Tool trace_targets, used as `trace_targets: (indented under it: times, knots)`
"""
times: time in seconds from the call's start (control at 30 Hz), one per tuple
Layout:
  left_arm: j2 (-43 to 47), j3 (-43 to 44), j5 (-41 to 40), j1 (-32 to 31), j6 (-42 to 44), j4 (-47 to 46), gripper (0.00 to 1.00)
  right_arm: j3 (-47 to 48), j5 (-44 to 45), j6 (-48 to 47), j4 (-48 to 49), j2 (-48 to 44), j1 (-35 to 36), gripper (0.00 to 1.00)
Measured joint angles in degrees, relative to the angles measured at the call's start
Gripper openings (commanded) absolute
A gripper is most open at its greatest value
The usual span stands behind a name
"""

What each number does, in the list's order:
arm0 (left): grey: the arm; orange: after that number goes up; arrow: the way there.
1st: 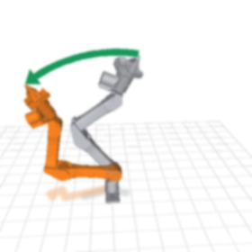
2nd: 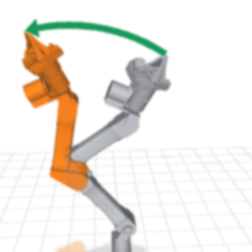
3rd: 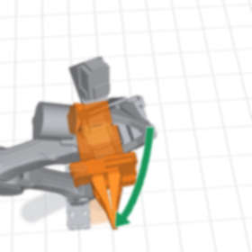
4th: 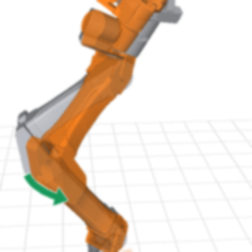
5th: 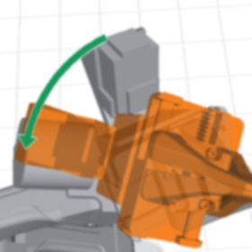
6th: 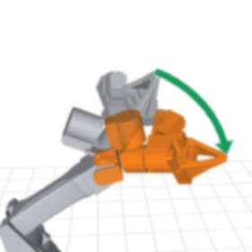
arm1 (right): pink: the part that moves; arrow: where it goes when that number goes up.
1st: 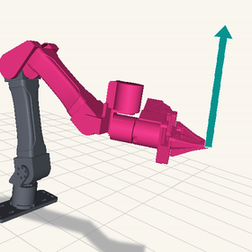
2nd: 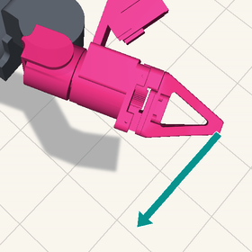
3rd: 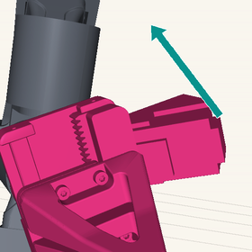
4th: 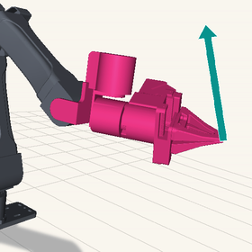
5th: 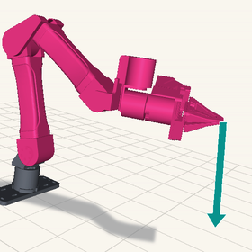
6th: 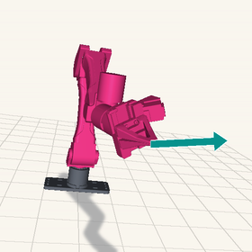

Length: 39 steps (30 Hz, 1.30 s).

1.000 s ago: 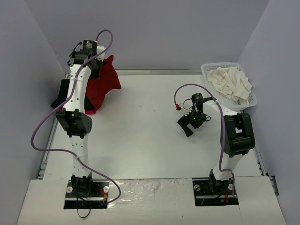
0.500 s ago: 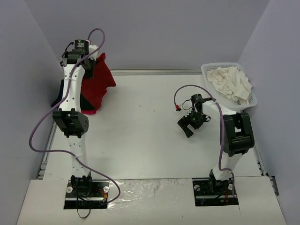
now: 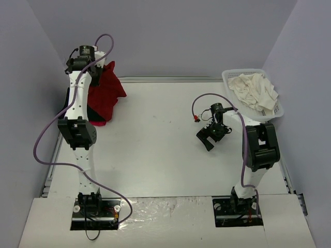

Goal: Fold and stack the t-shirts
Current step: Put the neatly folded tshirt into the corner of the board with the left arm

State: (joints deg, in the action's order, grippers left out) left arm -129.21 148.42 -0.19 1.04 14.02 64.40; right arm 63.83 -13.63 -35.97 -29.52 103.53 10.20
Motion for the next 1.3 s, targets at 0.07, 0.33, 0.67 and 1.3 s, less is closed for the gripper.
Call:
trace_targets:
  times: [0.07, 0.33, 0.67, 1.3]
  knots:
    - [-0.8, -0.1, 0.0, 0.7, 0.4, -0.5, 0.03, 0.1, 0.4, 0.0, 0.0, 0.2, 0.0, 1.0]
    - [-1.4, -1.0, 0.3, 2.9, 1.0, -2.1, 0.02, 0.6, 1.4, 0.0, 0.1, 0.8, 0.0, 1.0]
    - [-1.7, -2.1, 0.9, 5.4, 1.9, -3.7, 0.02, 1.1, 2.8, 0.0, 0.2, 1.5, -0.2, 1.0]
    - [-3.7, -5.8, 3.8, 9.4, 2.4, -7.6, 0.02, 2.0, 2.9, 0.1, 0.1, 2.2, -1.9, 1.0]
